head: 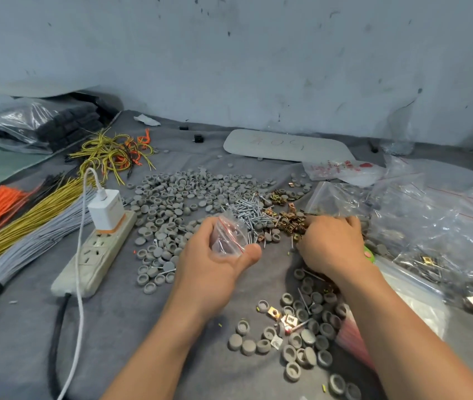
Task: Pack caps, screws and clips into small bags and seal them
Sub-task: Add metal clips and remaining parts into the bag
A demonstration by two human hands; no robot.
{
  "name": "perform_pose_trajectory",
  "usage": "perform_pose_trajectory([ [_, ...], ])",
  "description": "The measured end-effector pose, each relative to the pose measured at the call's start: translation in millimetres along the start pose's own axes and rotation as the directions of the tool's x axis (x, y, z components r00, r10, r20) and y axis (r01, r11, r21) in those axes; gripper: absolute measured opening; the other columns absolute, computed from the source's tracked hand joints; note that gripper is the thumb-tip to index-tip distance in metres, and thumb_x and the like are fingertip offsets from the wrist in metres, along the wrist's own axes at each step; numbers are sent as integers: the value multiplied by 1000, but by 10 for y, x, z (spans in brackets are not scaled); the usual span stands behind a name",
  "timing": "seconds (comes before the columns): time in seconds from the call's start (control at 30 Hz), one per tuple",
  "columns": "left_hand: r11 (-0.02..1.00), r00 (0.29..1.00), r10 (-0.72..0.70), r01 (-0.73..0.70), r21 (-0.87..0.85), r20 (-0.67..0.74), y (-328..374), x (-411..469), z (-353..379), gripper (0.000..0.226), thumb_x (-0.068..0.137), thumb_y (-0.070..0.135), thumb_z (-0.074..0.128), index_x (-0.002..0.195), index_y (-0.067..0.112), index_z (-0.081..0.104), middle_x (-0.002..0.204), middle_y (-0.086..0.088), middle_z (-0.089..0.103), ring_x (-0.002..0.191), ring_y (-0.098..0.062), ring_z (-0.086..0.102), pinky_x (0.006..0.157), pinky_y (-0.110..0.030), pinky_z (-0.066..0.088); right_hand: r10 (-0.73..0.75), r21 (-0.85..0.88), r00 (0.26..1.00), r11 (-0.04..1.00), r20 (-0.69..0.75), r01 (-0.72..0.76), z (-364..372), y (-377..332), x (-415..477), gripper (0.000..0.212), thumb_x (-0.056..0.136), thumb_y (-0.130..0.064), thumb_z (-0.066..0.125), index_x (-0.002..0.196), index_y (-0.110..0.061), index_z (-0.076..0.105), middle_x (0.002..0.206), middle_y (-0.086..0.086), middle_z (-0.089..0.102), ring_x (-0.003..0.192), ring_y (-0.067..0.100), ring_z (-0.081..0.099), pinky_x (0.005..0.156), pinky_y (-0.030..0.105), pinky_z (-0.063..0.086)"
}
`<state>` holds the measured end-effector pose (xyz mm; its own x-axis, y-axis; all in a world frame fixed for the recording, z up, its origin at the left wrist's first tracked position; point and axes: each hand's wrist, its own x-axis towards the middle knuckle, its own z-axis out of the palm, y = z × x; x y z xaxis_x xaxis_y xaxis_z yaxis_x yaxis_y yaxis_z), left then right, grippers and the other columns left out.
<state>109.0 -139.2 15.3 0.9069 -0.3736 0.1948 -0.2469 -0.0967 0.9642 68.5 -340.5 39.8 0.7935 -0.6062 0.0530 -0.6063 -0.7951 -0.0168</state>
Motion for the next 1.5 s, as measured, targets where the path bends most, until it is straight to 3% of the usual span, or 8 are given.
perform_pose_trajectory([
  [0.3, 999, 1000, 0, -1, -45, -9, -31, 91, -14, 37, 72, 47, 89, 99, 39, 65, 95, 15, 75, 84, -5, 72, 89, -45, 56, 7, 30, 994, 1000, -108, -4, 69, -70, 14, 29, 80, -3, 62, 95, -26, 74, 84, 0, 73, 91, 23, 66, 97, 39, 28],
  [0.53, 998, 1000, -12, 12, -57, -6, -41, 81, 5, 35, 73, 40, 89, 97, 40, 63, 91, 17, 73, 80, -5, 71, 82, -40, 56, 38, 312, 951, 948, -306, 62, 91, -79, -259, 45, 90, 7, 58, 114, -26, 77, 113, 1, 72, 110, 28, 53, 101, 38, 34],
  [0.63, 1000, 1000, 4, -4, 8, 6, -23, 63, 54, 34, 76, 38, 89, 94, 39, 60, 91, 23, 70, 70, 4, 66, 67, -23, 50, 76, 560, 923, 813, -378, 163, 77, -64, -403, 24, 95, -7, 67, 97, -28, 81, 94, -9, 73, 86, 15, 63, 84, 31, 50],
  [0.77, 994, 998, 52, -50, 99, -20, 10, 31, 143, 35, 74, 33, 89, 90, 34, 58, 86, 21, 70, 68, 4, 63, 56, -9, 43, 107, 884, 974, 448, -201, 133, 46, -33, -562, 27, 81, -5, 84, 76, -31, 80, 71, -12, 76, 67, 10, 74, 57, 22, 57],
  [1.0, 972, 995, 91, -95, 213, 30, 42, -20, 194, 41, 72, 38, 88, 95, 41, 55, 88, 20, 71, 77, 0, 67, 60, -19, 50, -71, 987, 997, -158, 29, -40, 71, -85, -705, 18, 85, 8, 75, 89, -8, 82, 86, 20, 78, 75, 25, 76, 68, 27, 61],
  [1.13, 976, 990, 109, -124, 177, 92, 19, -29, 207, 37, 73, 34, 88, 98, 40, 61, 90, 20, 73, 79, 1, 70, 59, -17, 52, -76, 960, 990, -247, 118, -133, 79, -47, -697, 14, 99, 1, 62, 101, 2, 77, 87, 21, 77, 73, 24, 75, 66, 27, 61],
  [1.23, 988, 988, 117, -126, 86, 101, 18, -38, 217, 31, 71, 34, 83, 96, 31, 65, 87, 11, 73, 79, -7, 70, 71, -38, 60, -100, 936, 977, -284, 189, -210, 71, -36, -710, 18, 102, 1, 56, 100, 3, 74, 81, 18, 76, 66, 19, 74, 60, 25, 61],
  [1.5, 962, 982, 147, -114, -248, 120, 90, -41, 208, 32, 77, -7, 81, 85, 22, 72, 84, 1, 73, 81, -10, 69, 71, -16, 52, -171, 941, 955, -197, 242, -274, 100, 0, -751, 26, 105, -13, 56, 88, 0, 71, 72, 14, 70, 52, 15, 62, 47, 19, 49],
])
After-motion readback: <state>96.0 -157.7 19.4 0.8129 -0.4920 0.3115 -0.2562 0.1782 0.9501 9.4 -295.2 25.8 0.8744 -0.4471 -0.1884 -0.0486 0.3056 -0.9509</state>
